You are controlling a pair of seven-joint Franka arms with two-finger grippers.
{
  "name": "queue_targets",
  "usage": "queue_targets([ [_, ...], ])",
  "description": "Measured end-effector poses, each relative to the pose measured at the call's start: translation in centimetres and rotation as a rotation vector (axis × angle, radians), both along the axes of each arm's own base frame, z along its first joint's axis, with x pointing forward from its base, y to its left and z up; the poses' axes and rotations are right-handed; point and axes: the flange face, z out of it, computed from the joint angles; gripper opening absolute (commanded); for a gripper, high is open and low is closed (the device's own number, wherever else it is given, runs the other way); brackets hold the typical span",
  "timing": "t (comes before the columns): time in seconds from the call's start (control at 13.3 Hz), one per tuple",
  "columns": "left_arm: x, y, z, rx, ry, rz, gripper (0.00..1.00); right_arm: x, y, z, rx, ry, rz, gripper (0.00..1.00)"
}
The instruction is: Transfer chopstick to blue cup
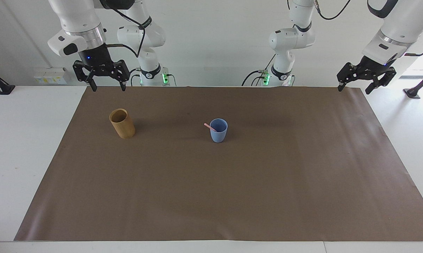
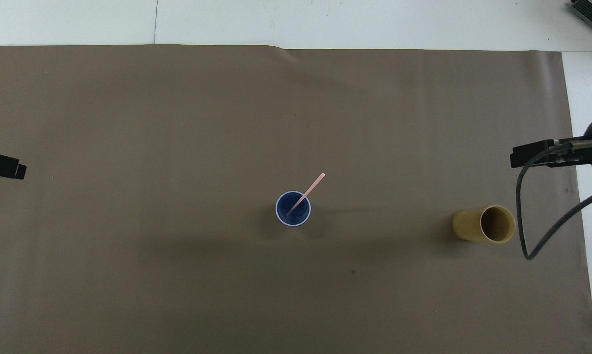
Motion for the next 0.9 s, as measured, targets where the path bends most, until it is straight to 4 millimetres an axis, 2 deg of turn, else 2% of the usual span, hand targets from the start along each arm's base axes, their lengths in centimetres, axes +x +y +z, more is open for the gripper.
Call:
queue_targets([
  [0.15,0.00,0.00,0.00,0.000,0.000,0.000,1.00,-0.09,-0.82,0.01,0.002,0.008,-0.014,1.00],
  [0.9,0.00,0.00,0.01,0.000,0.000,0.000,1.00,-0.39,-0.60,-0.32,0.002,0.039,-0.010,1.00],
])
